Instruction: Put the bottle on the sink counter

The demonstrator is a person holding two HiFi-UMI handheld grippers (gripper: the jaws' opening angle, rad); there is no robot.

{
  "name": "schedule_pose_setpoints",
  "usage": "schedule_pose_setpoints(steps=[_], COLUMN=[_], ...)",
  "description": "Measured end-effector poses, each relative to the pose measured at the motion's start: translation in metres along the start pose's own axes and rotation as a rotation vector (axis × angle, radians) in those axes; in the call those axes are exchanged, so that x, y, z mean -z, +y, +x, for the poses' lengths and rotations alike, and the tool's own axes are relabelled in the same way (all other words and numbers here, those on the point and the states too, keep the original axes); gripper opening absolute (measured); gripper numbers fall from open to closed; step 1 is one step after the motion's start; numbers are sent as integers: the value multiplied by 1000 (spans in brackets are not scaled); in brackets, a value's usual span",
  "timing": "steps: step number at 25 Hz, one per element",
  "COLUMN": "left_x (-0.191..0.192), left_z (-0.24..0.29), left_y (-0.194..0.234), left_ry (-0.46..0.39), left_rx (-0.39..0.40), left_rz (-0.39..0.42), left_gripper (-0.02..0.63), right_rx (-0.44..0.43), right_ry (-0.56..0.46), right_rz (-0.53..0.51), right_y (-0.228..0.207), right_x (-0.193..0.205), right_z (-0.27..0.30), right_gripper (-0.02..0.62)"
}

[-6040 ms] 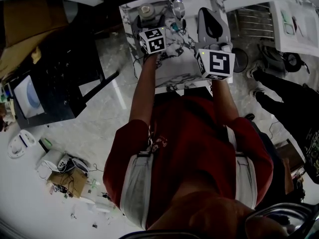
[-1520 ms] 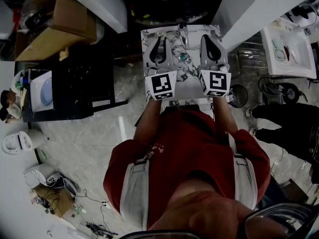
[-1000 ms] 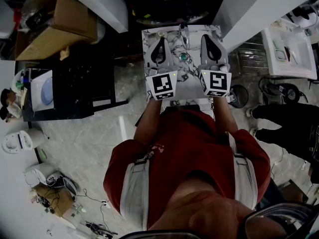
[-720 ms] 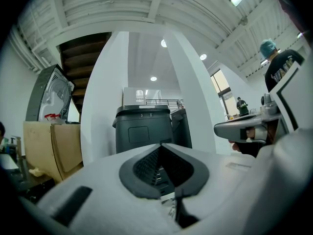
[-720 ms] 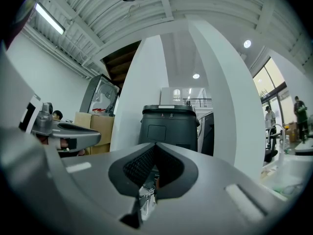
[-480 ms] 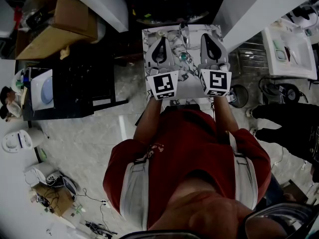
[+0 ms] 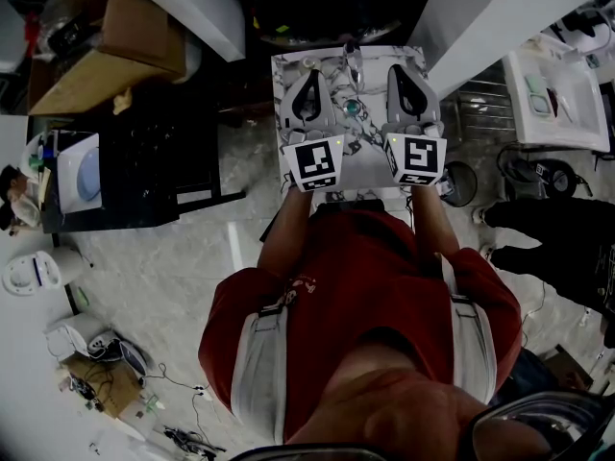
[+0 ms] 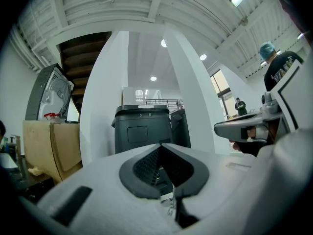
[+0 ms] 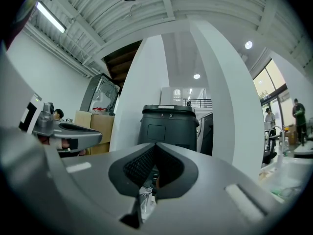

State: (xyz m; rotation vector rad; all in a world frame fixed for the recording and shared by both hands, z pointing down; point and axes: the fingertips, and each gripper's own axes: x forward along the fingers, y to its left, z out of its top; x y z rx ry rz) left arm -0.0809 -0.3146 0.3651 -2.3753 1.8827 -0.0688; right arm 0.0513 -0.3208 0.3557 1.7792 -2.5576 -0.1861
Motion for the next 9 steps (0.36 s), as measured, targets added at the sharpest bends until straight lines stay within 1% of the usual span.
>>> schedule_pose_setpoints(steps=[9], left_x=[2], left_z=[4], left_y=[-2], left_ry=[7], left_rx=[5], left_rz=[-30], left_gripper=[-2], right_rx=[5], right_ry=[10], right_rz=[0], right_y=[-4], right_x=[4], right_z=[0], right_gripper=[0])
